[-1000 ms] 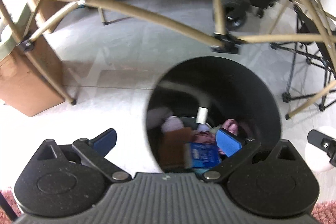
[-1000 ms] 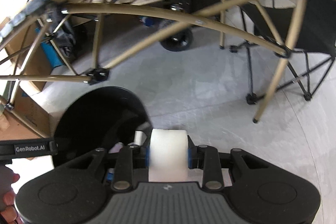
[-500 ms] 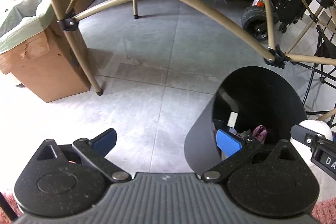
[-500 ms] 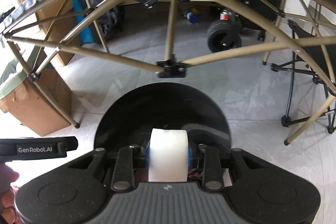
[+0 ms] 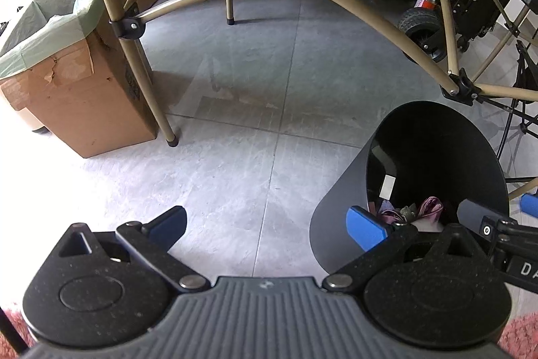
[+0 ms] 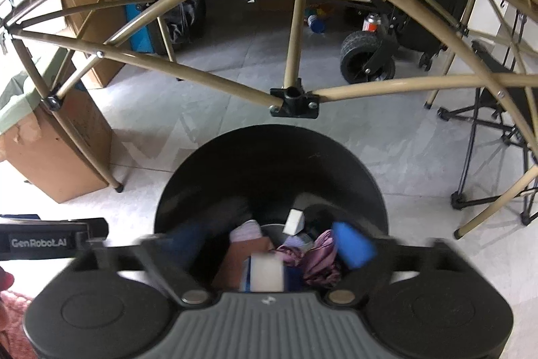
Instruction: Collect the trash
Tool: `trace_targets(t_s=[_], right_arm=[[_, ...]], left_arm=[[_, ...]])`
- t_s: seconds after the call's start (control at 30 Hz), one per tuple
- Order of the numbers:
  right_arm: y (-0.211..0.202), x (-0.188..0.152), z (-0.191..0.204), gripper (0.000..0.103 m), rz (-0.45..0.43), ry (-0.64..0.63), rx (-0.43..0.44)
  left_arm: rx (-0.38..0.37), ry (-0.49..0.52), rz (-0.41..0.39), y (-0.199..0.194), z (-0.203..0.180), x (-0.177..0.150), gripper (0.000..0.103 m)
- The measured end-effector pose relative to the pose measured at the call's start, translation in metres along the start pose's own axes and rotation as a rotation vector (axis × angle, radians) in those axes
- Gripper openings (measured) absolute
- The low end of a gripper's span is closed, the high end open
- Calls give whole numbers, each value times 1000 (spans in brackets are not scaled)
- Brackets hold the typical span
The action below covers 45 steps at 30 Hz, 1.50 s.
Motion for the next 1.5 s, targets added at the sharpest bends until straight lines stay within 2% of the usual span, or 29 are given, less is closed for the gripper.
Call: trace_targets(t_s=[0.07,0.5,0.77,0.87,1.03,1.13,1.27,1.43,1.5], right_arm=[[0,0,-2,103,1,0,-5],[0,-2,-4,103,8,6,-7],[-26,-4,-6,103,-39,0,10],[-50,-7,-5,103,-79,-8,30],[-106,-7,-5,103,-190,-26,40],[-148,-11,-3,103,-278,-39,61],[-201,-22,1,103,-366,-83,78],[-250,-50,3,103,-416,-92,86],[-265,-62,4,103,-416,-83,61]], left_arm=[[3,2,0,1,0,0,103],[7,5,-1,2,1,0,103],[-11,9,-54,-17,1,-1,103],[-35,-3,-83,-36,2,-3,103],[-85,0,-179,-86,-2,-5,103],[-144,35,-242,-120,-8,-13,103],[-183,79,-337,-165,-13,-28,103],[-236,107,-425,-208,-11,-45,103],[-244,130,-452,-221,-11,-54,103]])
Point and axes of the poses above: each gripper's, at about its wrist camera, not at the fingertips, and y roughly the way its jaws point, z to its left, x to its top, the point moved 7 cm from there along y, roughly the way its jaws point, and after that the axes turned 8 degrees about x, right-handed, at the moved point
